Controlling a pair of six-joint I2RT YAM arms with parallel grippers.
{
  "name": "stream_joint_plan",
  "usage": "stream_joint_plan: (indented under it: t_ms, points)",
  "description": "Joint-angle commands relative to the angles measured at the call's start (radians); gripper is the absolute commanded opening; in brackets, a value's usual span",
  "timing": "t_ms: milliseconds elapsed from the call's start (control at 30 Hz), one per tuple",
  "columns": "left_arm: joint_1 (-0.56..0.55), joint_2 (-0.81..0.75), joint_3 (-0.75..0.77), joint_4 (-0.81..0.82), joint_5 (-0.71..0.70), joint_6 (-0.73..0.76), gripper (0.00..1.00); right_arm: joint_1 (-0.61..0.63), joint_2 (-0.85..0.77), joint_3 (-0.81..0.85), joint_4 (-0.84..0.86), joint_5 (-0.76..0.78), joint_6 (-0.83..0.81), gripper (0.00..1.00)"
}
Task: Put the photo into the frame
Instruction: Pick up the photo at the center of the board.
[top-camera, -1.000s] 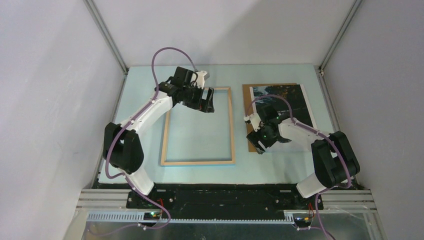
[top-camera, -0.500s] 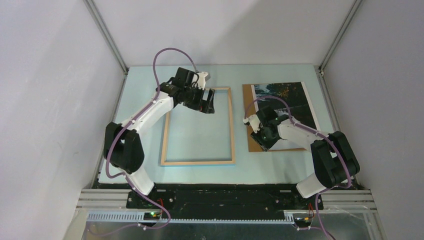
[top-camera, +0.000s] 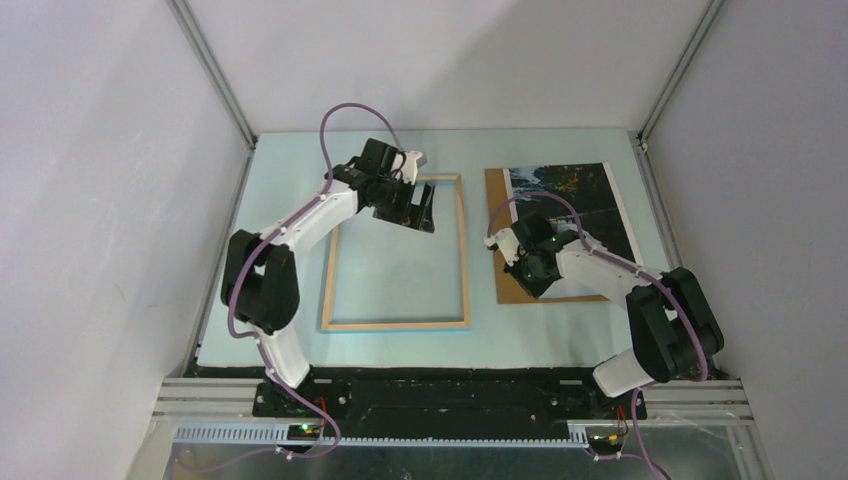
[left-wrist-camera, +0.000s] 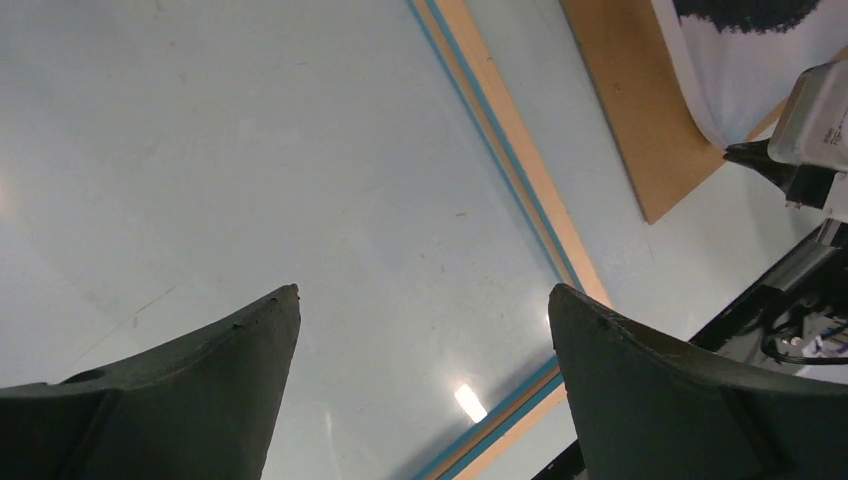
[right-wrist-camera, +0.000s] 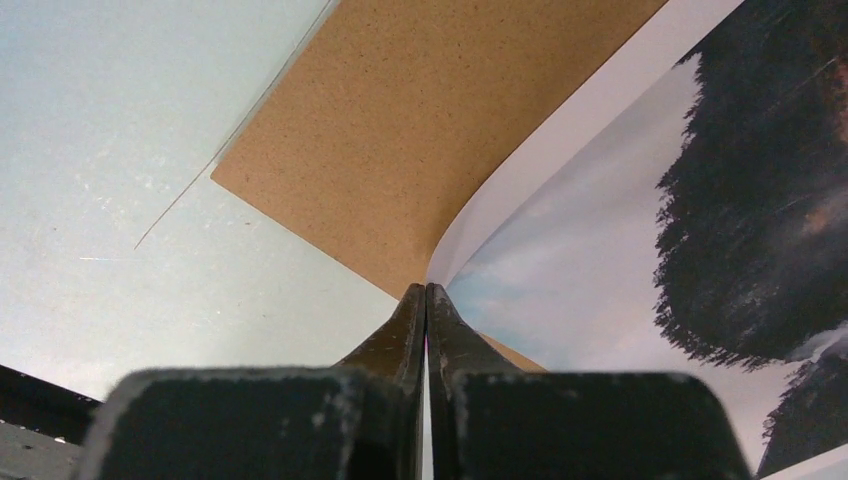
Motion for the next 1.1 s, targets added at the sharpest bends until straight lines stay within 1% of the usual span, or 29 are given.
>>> stream_joint_plan:
  t_ms: [0,167,267,333,433,500,667,867,1067]
  points:
    - [-0.012,0.055,0.077,0.028,0.088,-0.062,0.99,0.011,-0.045,0.041,-0.001,0.023,0.028,0.00]
    - [-0.022,0.143,0.144,0.052,0.183,-0.144,0.99,0.014,-0.063,0.084,0.001,0.010,0.057,0.00]
    - [-0.029,0.185,0.191,0.100,0.241,-0.254,0.99,0.014,-0.083,0.109,0.011,-0.021,0.077,0.00]
    - [-0.031,0.220,0.221,0.138,0.300,-0.343,0.99,0.015,-0.100,0.122,0.030,-0.047,0.091,0.00]
    - [-0.032,0.288,0.284,0.189,0.353,-0.506,1.00,0.015,-0.121,0.144,0.060,-0.087,0.105,0.00]
    - [-0.038,0.330,0.327,0.211,0.388,-0.580,1.00,0.015,-0.135,0.158,0.071,-0.109,0.113,0.00]
    - [-0.072,0.407,0.405,0.239,0.438,-0.693,1.00,0.022,-0.160,0.187,0.088,-0.156,0.132,0.00]
    - [-0.119,0.469,0.415,0.308,0.477,-0.821,0.99,0.034,-0.170,0.213,0.092,-0.188,0.147,0.00]
    - [-0.169,0.548,0.499,0.347,0.498,-0.891,0.96,0.047,-0.174,0.213,0.079,-0.188,0.149,0.00]
